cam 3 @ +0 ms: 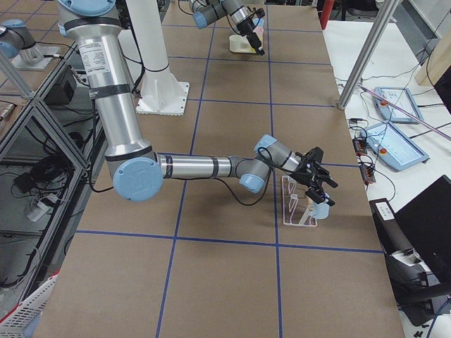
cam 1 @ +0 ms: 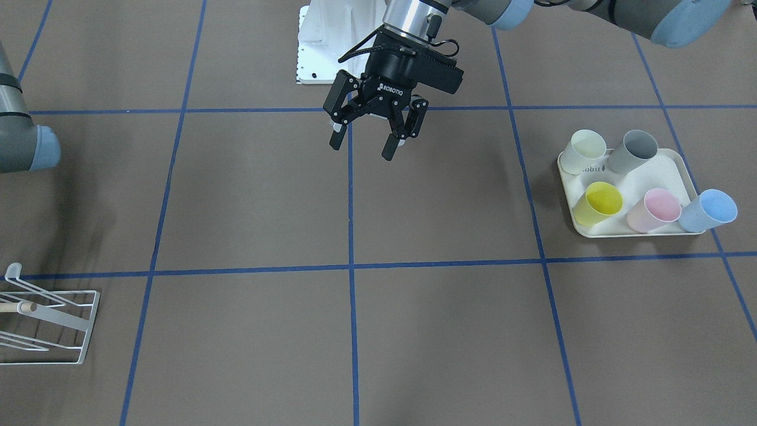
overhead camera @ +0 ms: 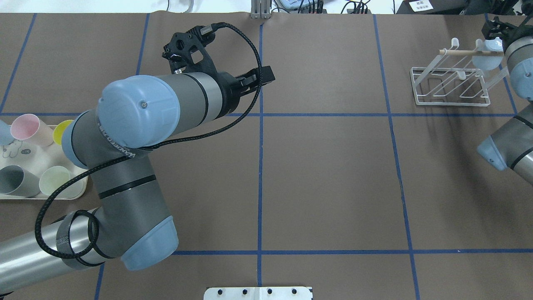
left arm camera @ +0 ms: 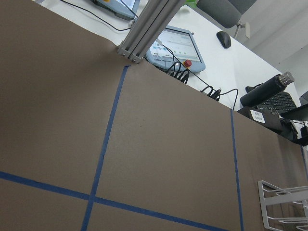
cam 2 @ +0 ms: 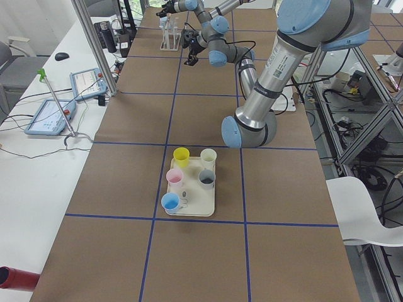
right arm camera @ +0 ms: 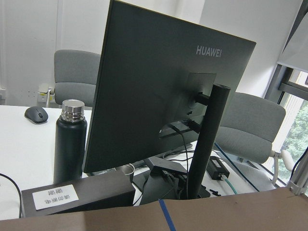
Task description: Transfer IKEA cup to right arm and place on rack
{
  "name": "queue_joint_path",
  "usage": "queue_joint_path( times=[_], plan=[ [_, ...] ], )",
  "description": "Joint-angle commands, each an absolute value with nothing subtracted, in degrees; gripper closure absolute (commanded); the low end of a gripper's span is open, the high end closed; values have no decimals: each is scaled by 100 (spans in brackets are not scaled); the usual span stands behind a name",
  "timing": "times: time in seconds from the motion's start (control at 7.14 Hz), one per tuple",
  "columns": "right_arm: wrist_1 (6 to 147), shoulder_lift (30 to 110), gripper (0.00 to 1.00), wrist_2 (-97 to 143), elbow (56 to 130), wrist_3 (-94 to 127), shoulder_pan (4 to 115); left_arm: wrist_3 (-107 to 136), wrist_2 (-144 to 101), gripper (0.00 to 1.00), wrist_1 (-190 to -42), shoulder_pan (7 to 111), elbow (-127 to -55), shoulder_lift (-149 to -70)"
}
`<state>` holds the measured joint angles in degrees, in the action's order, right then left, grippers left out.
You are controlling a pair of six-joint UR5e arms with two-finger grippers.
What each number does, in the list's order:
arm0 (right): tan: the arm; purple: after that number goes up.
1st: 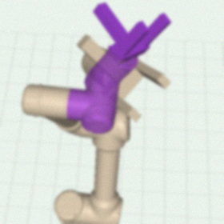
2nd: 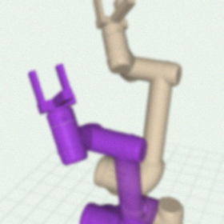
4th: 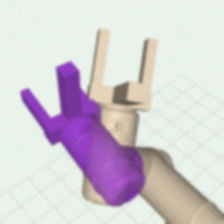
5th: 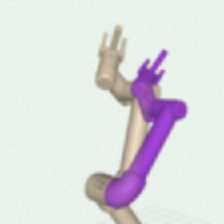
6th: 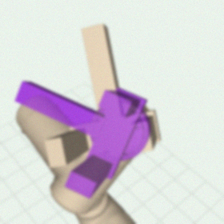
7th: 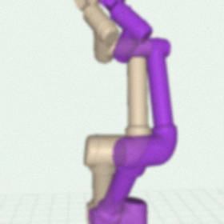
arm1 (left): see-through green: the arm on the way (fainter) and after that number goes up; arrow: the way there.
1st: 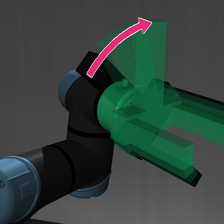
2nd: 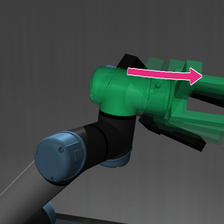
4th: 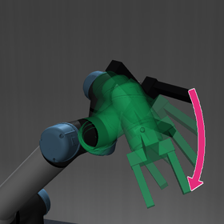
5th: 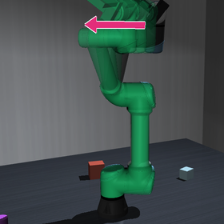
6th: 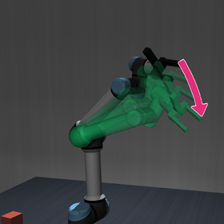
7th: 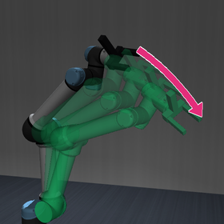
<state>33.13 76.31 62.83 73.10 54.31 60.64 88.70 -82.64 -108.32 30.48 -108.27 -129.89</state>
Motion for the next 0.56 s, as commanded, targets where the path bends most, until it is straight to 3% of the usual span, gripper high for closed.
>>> queue_joint_path(
  times=[0.0, 0.42],
  plan=[
    [3305, 7611, 1, 6887, 7784, 5580, 6327, 8816, -8279, 0, -10785, 3102, -10854, -12999],
    [3427, 7716, 1, 8065, 8803, 6657, 6618, 8274, -9277, 0, -10208, 3785, -11012, -12999]
  ],
)
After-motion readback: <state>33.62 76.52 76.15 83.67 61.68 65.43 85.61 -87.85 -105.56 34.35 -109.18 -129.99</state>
